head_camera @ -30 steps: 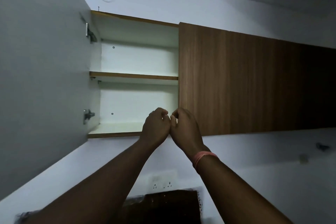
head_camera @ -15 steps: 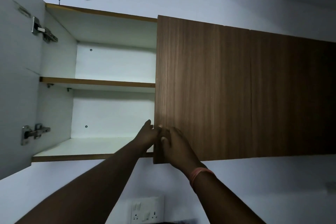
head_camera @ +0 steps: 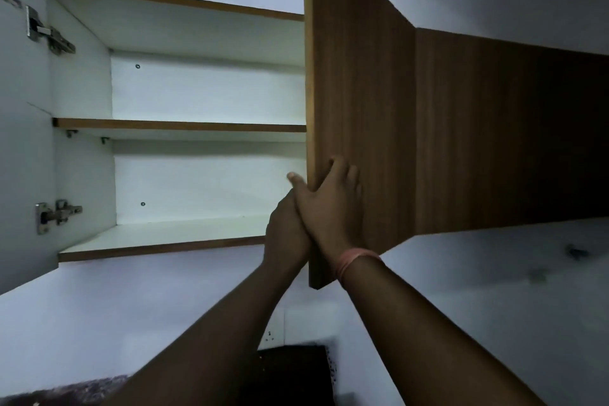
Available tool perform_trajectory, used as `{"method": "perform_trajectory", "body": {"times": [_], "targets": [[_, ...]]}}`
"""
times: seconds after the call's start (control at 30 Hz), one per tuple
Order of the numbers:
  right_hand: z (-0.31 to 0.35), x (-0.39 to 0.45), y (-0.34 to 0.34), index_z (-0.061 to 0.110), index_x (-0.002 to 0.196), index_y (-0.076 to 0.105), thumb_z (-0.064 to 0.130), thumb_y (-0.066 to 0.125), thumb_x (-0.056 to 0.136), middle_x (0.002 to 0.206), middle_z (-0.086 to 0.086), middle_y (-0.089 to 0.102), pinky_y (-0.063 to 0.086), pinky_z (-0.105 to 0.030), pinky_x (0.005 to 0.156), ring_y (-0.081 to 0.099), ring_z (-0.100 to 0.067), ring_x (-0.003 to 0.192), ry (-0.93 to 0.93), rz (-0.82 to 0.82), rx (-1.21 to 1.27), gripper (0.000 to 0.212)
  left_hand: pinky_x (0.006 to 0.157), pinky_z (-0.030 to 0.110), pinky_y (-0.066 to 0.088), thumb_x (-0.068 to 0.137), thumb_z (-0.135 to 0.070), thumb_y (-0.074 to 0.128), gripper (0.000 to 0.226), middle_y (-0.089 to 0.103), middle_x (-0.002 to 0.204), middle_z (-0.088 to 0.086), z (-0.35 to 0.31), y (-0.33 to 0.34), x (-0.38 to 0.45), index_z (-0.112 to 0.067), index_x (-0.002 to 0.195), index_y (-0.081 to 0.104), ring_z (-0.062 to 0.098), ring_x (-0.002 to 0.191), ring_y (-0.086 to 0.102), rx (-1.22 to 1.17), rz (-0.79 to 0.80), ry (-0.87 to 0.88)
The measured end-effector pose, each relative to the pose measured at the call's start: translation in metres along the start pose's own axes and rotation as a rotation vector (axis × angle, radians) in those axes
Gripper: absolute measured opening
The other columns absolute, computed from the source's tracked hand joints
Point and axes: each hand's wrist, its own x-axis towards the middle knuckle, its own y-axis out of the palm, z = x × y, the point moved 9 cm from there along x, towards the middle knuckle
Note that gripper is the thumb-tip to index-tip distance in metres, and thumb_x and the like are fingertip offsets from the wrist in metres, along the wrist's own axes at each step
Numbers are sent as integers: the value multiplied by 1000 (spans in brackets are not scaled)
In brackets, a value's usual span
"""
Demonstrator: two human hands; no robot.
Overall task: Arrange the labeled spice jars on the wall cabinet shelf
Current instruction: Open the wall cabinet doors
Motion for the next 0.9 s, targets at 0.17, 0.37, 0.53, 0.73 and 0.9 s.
{"method": "perform_trajectory", "body": {"times": [0.17, 0.37, 0.53, 0.73, 0.9], "targets": [[-1, -13, -69, 16, 122, 53, 39, 63, 94, 117, -7, 63, 58, -43, 85, 68, -32, 100, -8, -1, -101, 38, 70, 37, 54, 101, -27, 51, 13, 68, 92, -5, -45, 10, -40, -18, 97, 60, 17, 82, 64, -7, -37, 26], [-16, -17, -127, 16, 112, 51, 26, 58, 96, 98, -6, 67, 61, -38, 72, 69, -26, 81, -50, 15, -241, 20, 65, 37, 56, 101, -29, 50, 18, 64, 79, -11, -90, 46, -66, -23, 87, 59, 16, 74, 64, -38, 14, -13], [-48, -13, -175, 20, 110, 51, 30, 58, 98, 86, 4, 62, 53, -27, 63, 63, -16, 71, -39, 6, -226, 17, 64, 36, 55, 102, -24, 50, 19, 67, 86, 0, -130, 84, -79, -15, 94, 65, 19, 77, 66, 19, 95, -23], [-87, -4, -228, 18, 109, 53, 34, 55, 98, 90, -5, 68, 56, -38, 70, 68, -28, 79, -43, -16, -249, 20, 70, 29, 57, 106, -28, 46, 24, 73, 95, -1, -169, 139, -105, -16, 112, 66, 14, 86, 69, -241, 141, -44], [-145, 9, -278, 22, 118, 52, 41, 47, 103, 99, -7, 71, 59, -48, 81, 70, -32, 91, 8, -40, -236, 25, 95, 40, 58, 107, -27, 45, 33, 72, 120, 5, -214, 202, -121, -14, 133, 61, 19, 110, 69, -325, 140, 21]]}}
